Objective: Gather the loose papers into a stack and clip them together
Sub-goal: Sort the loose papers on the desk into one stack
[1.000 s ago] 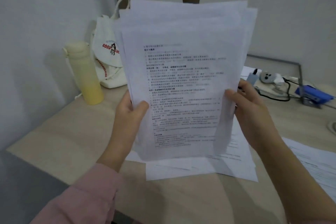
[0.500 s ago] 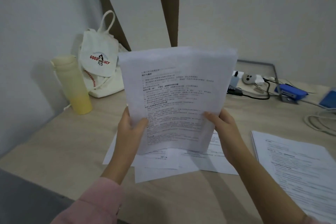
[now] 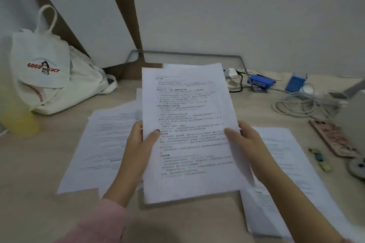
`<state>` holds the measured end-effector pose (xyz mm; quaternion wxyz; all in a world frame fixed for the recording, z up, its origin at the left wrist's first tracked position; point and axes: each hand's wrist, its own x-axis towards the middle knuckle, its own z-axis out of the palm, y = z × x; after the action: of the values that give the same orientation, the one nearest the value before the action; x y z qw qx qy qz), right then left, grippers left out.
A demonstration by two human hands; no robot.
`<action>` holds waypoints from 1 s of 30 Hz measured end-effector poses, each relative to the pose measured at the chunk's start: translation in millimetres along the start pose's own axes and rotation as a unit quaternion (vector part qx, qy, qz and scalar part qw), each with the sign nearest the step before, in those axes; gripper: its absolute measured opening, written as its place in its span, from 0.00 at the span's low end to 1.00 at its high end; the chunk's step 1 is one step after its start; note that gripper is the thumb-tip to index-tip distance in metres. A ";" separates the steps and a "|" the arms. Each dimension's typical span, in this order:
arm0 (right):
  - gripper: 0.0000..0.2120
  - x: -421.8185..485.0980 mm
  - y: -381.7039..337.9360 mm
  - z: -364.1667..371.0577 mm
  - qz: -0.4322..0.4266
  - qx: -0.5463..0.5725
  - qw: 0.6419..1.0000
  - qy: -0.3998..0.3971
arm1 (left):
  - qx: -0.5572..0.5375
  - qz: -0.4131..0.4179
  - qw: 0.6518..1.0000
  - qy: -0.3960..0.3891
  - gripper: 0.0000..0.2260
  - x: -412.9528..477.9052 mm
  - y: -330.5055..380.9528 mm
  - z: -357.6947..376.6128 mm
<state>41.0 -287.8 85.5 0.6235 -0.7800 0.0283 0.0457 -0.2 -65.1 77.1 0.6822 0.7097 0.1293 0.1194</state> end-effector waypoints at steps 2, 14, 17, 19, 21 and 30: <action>0.06 -7.5 11.3 -29.3 0.024 -0.018 0.999 0.041 | -0.004 -0.031 0.998 -0.053 0.10 -3.9 -5.5 29.5; 0.08 -33.7 98.9 -161.6 0.077 -0.185 0.954 0.224 | 0.061 -0.104 0.958 -0.259 0.14 -44.6 -48.2 166.0; 0.10 -31.3 114.1 -167.6 0.098 -0.220 0.944 0.225 | 0.060 -0.099 0.955 -0.272 0.16 -47.7 -51.2 177.3; 0.12 -29.1 121.8 -166.8 0.108 -0.227 0.945 0.208 | 0.056 -0.108 0.951 -0.283 0.16 -47.0 -54.4 178.9; 0.14 -26.0 124.0 -163.7 0.101 -0.230 0.946 0.203 | 0.053 -0.117 0.949 -0.289 0.15 -45.0 -56.7 178.4; 0.22 -12.9 110.3 -143.1 0.079 -0.303 0.936 0.163 | 0.042 -0.115 0.959 -0.257 0.16 -33.5 -54.8 163.4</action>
<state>22.2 -451.9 11.1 0.3388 -0.9238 0.1762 -0.0263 23.7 -227.9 15.9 0.6715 0.7245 0.0350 -0.1515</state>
